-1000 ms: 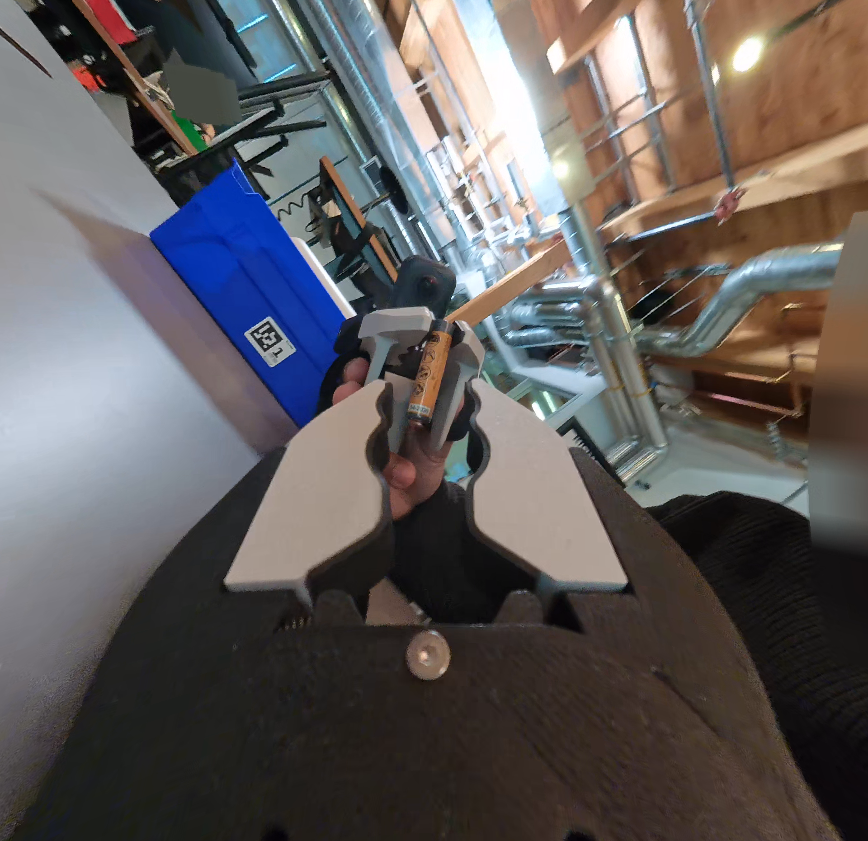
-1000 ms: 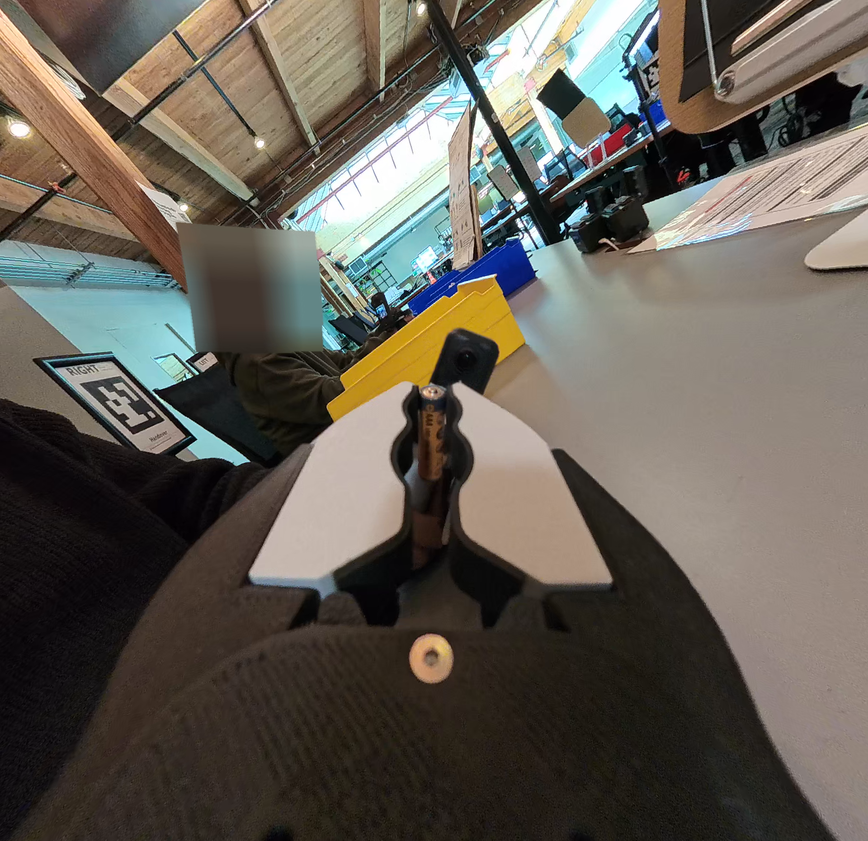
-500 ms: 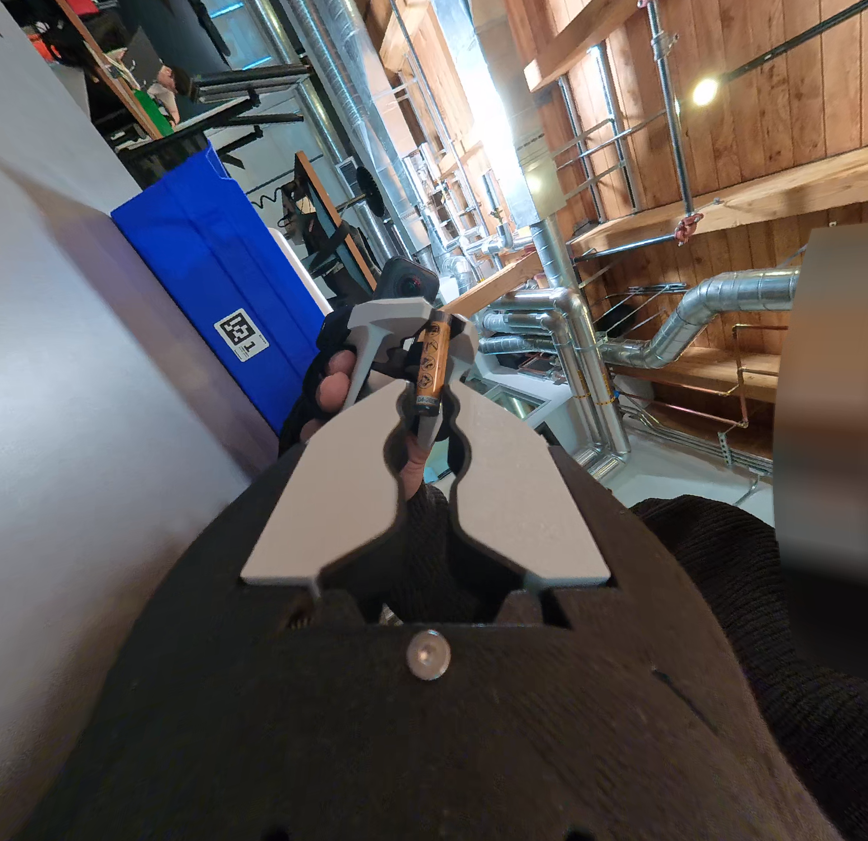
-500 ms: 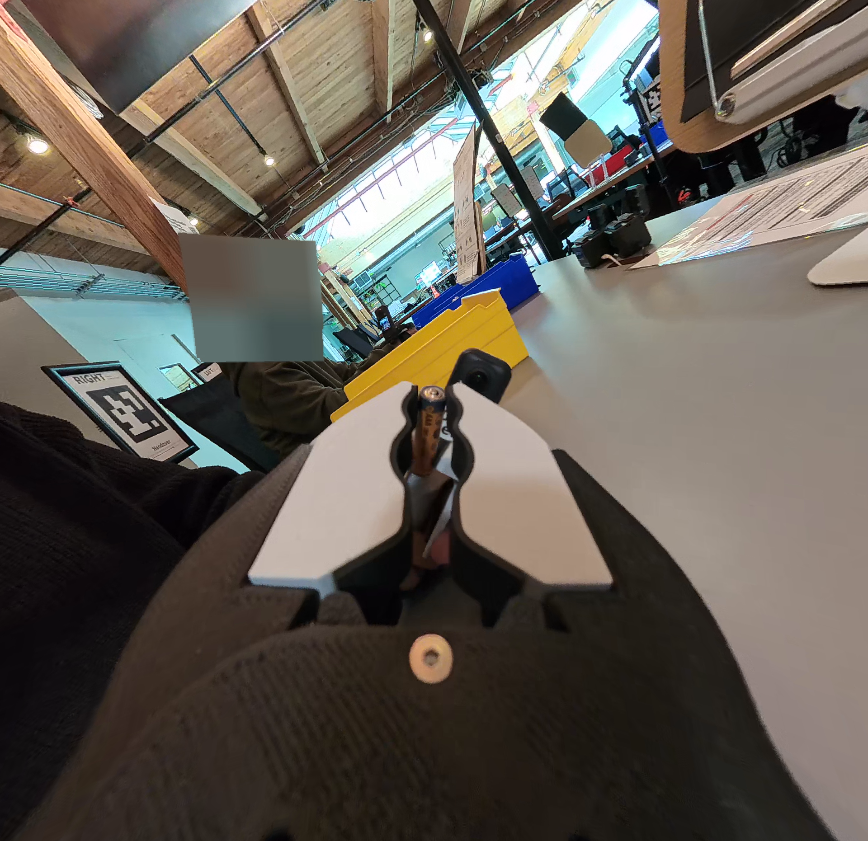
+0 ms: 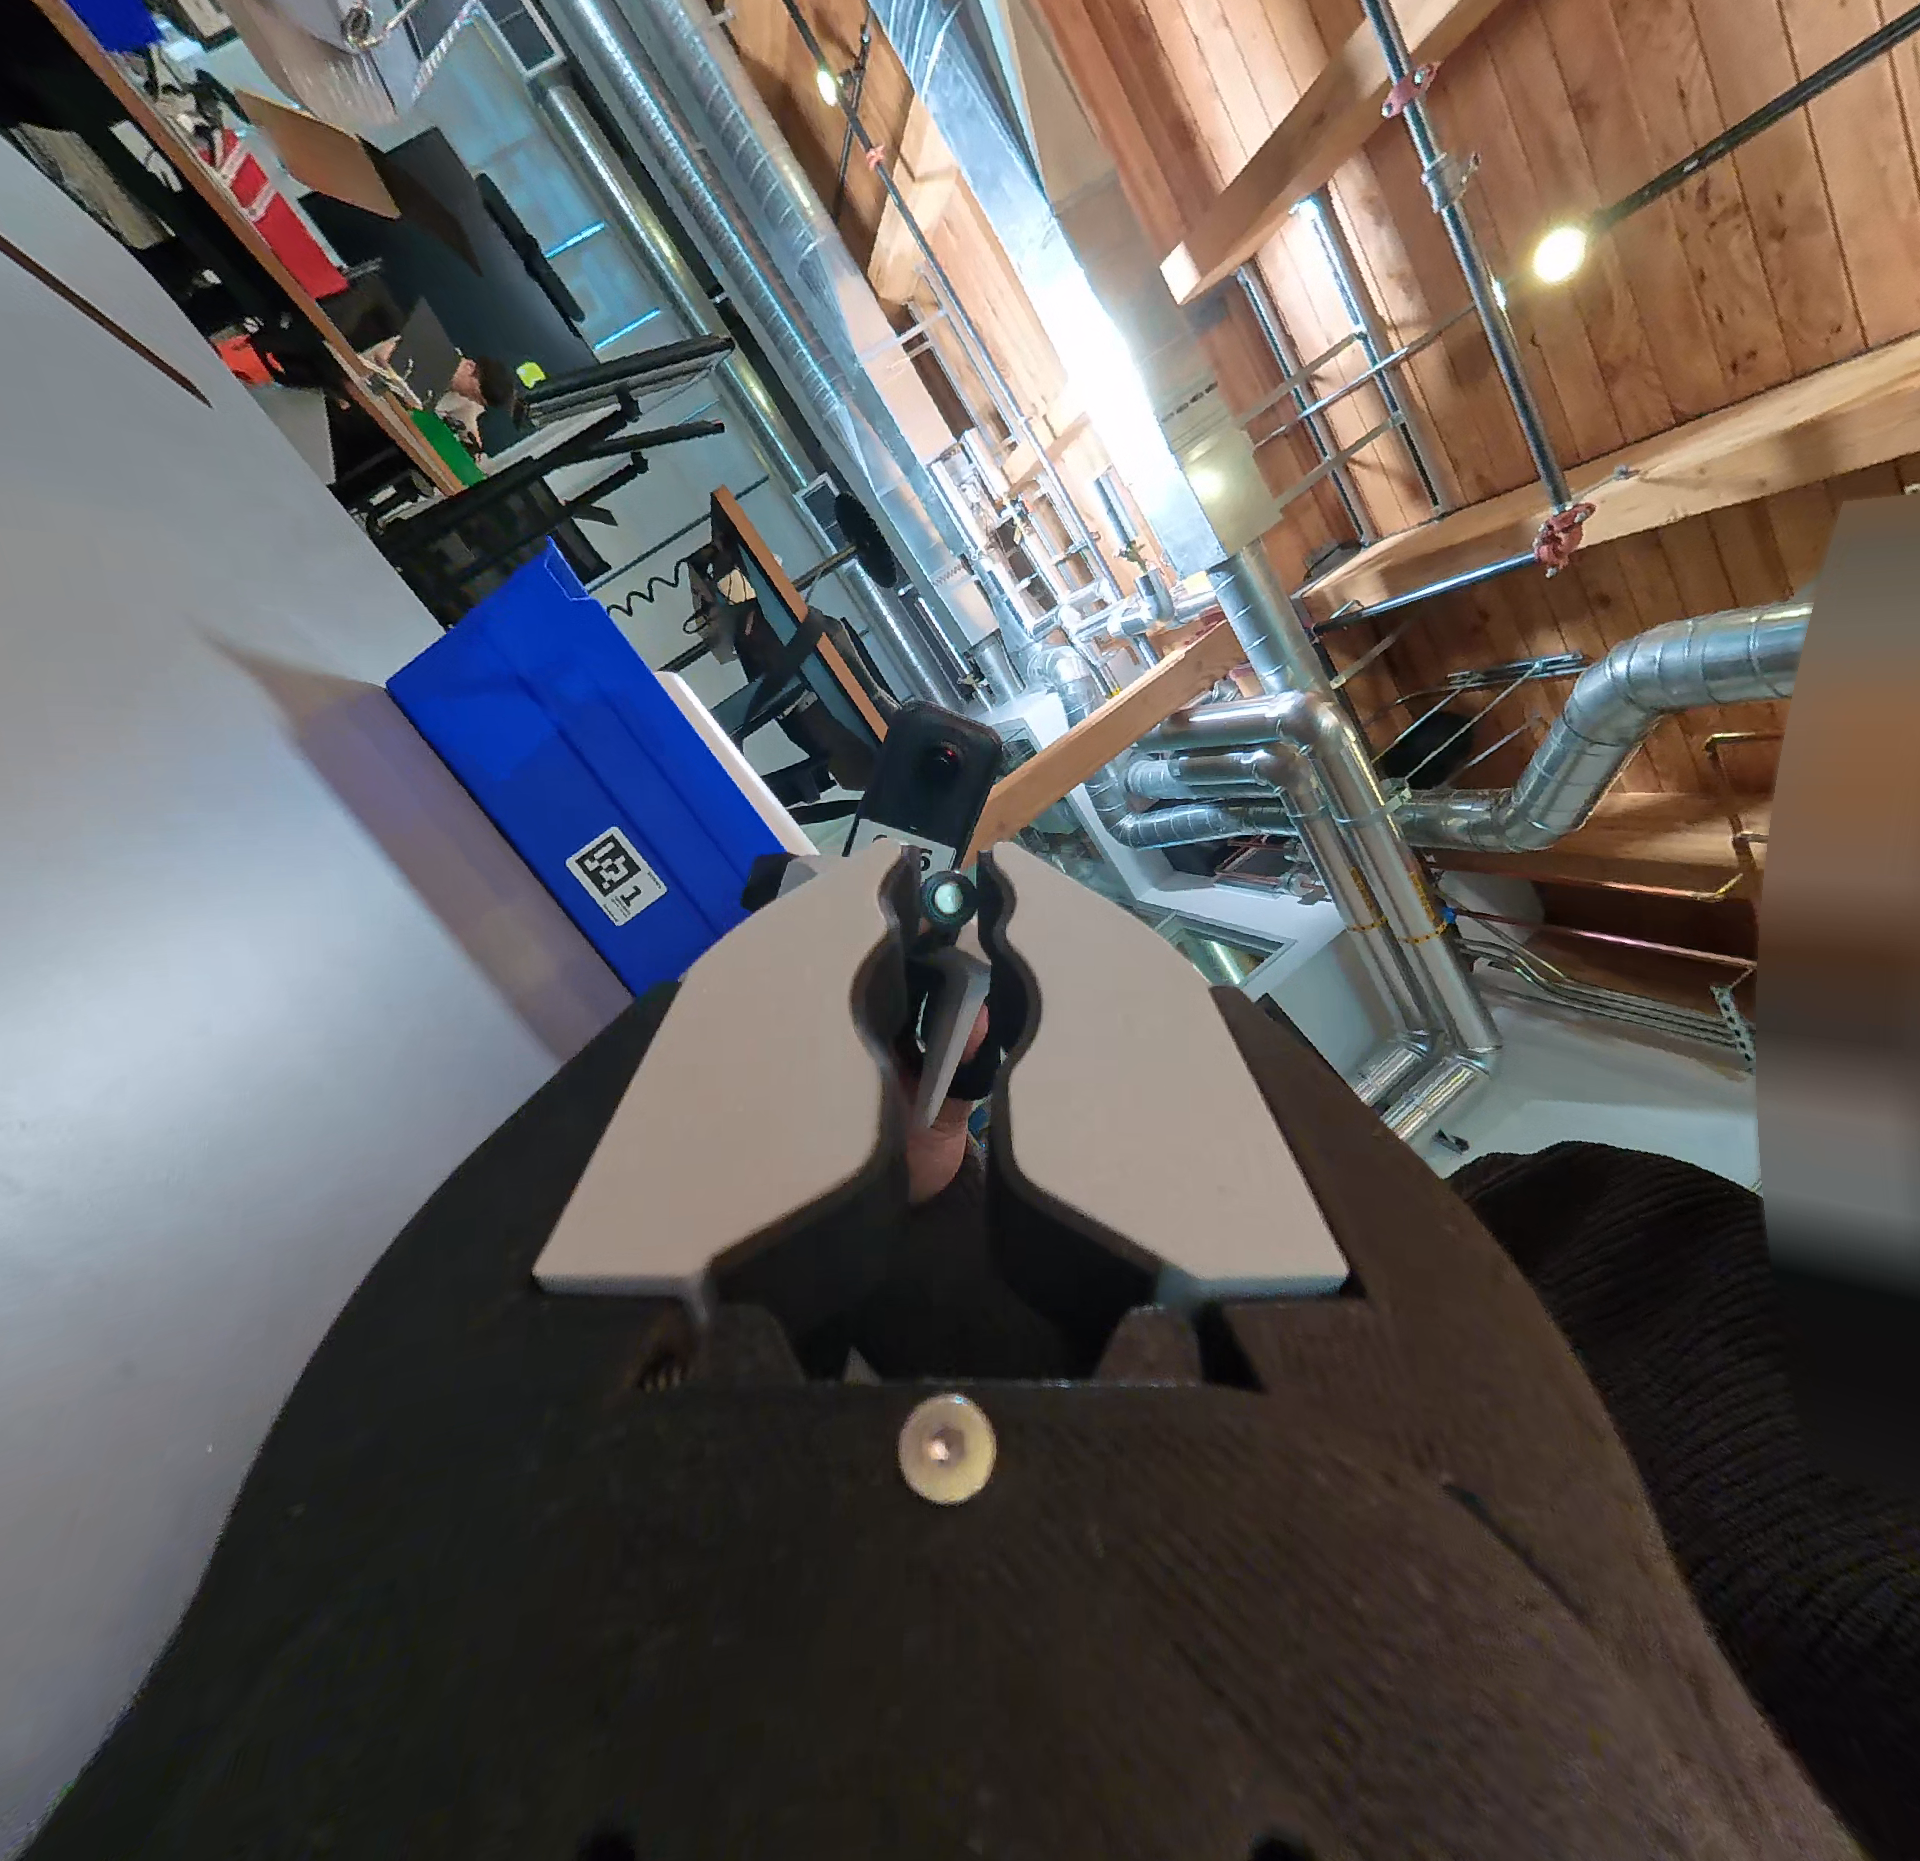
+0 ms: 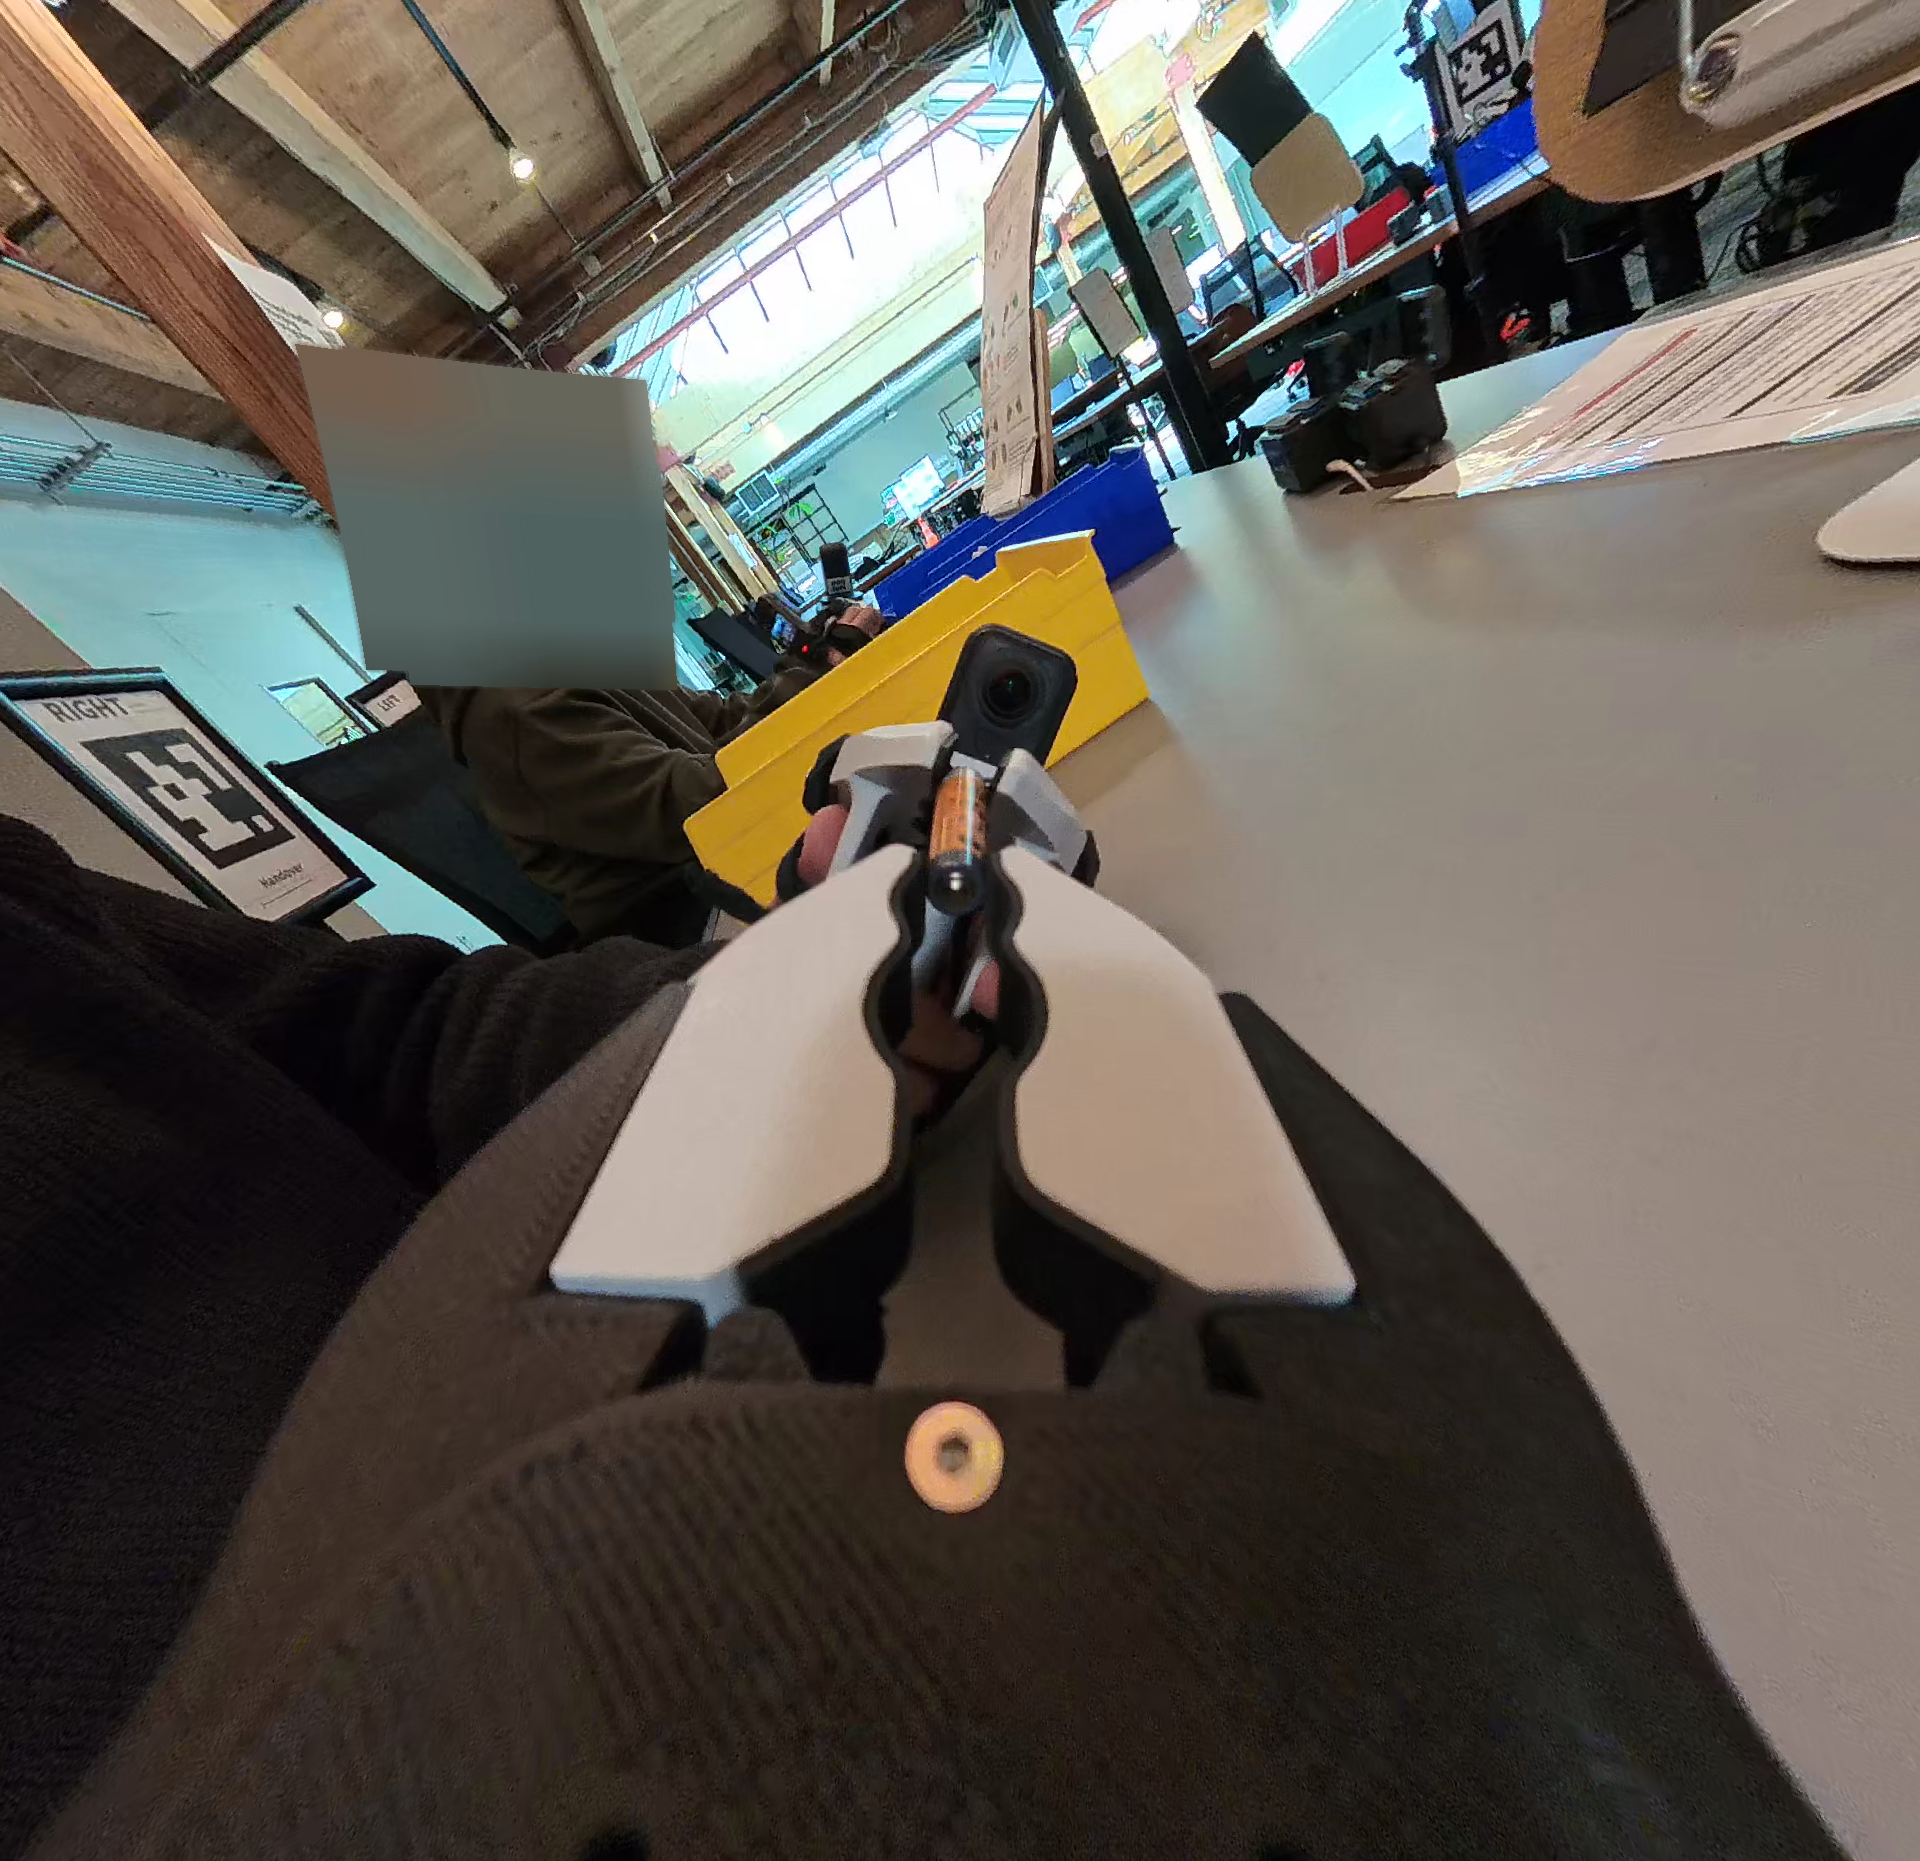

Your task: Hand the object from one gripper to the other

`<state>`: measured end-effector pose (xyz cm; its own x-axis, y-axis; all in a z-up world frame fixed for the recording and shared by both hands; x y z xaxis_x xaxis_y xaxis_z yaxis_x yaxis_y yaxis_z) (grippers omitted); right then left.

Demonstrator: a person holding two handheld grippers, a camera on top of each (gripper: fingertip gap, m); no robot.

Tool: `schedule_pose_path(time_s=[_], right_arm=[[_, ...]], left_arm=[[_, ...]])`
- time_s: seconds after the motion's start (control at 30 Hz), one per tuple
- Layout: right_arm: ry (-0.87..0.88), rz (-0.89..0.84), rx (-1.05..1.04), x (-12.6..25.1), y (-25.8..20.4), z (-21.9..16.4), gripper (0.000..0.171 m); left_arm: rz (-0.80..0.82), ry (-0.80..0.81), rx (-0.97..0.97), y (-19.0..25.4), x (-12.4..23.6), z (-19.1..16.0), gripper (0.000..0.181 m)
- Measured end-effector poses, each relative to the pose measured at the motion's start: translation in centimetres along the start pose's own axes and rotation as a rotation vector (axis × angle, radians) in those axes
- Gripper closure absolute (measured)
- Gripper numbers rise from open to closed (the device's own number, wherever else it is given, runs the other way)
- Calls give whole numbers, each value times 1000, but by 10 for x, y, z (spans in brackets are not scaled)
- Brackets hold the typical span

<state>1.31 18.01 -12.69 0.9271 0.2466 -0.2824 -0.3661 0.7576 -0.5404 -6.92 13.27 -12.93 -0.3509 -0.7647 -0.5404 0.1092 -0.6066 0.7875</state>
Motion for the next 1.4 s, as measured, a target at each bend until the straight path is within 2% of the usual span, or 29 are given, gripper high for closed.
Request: schedule_pose_path(time_s=[0.3,0.57,0.7,0.97,1.07,1.1,1.17,1.3,1.4], right_arm=[[19,6,-35,2,1,4,160],[25,3,-32,3,1,5,160],[25,8,-36,3,1,6,160],[35,14,-24,4,-1,6,157],[265,-71,111,8,4,28,93],[352,-109,183,12,5,37,81],[367,-155,306,19,4,46,82],[174,-101,641,13,-9,35,96],[44,-16,696,4,-15,14,108]], left_arm=[[-2,-2,-15,1,-1,-3,171],[3,-27,-13,0,-4,-7,156],[16,-69,-79,2,-4,-11,171],[40,-102,-194,5,-5,-10,171],[65,-81,-231,4,-3,-5,171],[72,-82,-245,4,-3,-3,171],[83,-96,-281,4,-3,-2,171],[103,-164,-331,4,-4,-6,171],[118,-223,-356,3,-3,-7,171]])
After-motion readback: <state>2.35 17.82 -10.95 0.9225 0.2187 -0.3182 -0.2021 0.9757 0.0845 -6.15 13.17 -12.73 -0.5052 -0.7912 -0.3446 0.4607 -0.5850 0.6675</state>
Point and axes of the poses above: each gripper's, where its closed fingertips meet, x back along the fingers, z out of its top, y = z × x across the jaws, the point moved 5 cm from there along x, back along the fingers, and after that the axes turned 14 degrees about y, right-handed, at the moved point
